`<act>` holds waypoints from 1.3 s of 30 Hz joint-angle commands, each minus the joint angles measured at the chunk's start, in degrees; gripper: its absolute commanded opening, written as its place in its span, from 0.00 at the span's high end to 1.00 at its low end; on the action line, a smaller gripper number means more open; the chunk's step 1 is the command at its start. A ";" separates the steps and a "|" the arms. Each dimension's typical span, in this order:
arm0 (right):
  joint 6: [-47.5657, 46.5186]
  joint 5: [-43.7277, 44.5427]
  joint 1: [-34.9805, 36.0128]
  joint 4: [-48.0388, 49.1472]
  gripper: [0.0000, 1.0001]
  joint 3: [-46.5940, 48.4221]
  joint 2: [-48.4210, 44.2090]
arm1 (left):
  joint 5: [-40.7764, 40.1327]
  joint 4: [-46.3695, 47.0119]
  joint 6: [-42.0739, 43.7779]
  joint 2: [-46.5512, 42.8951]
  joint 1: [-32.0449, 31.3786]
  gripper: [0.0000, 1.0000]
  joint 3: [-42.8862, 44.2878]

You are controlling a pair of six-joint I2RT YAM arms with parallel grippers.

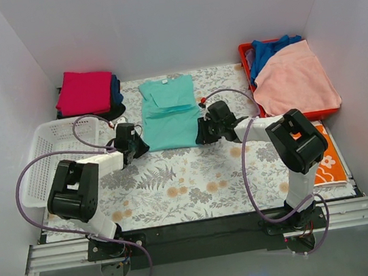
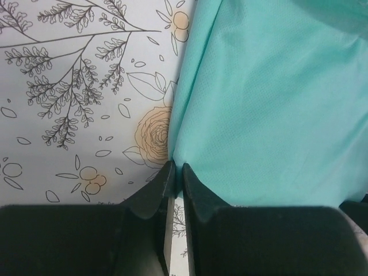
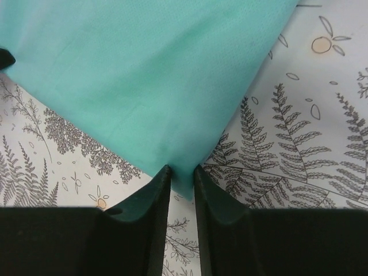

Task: Fold and stack the t-shirts
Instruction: Grab one side of the 2/3 rectangular tshirt with both arms, then fold the long partially folded tshirt into a neat square

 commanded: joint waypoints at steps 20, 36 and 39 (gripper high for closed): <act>1.78 -0.29 2.81 -6.67 0.99 -22.07 -23.63 | -7.34 -16.77 -12.75 -33.07 -5.34 1.00 -10.89; 8.20 8.42 12.83 -16.18 0.99 -26.82 -41.92 | -20.88 -33.58 -24.45 -49.53 -17.66 1.00 -11.85; 8.81 9.65 14.25 -16.44 0.99 -25.95 -42.36 | -22.46 -34.72 -24.98 -50.22 -18.80 1.00 -10.97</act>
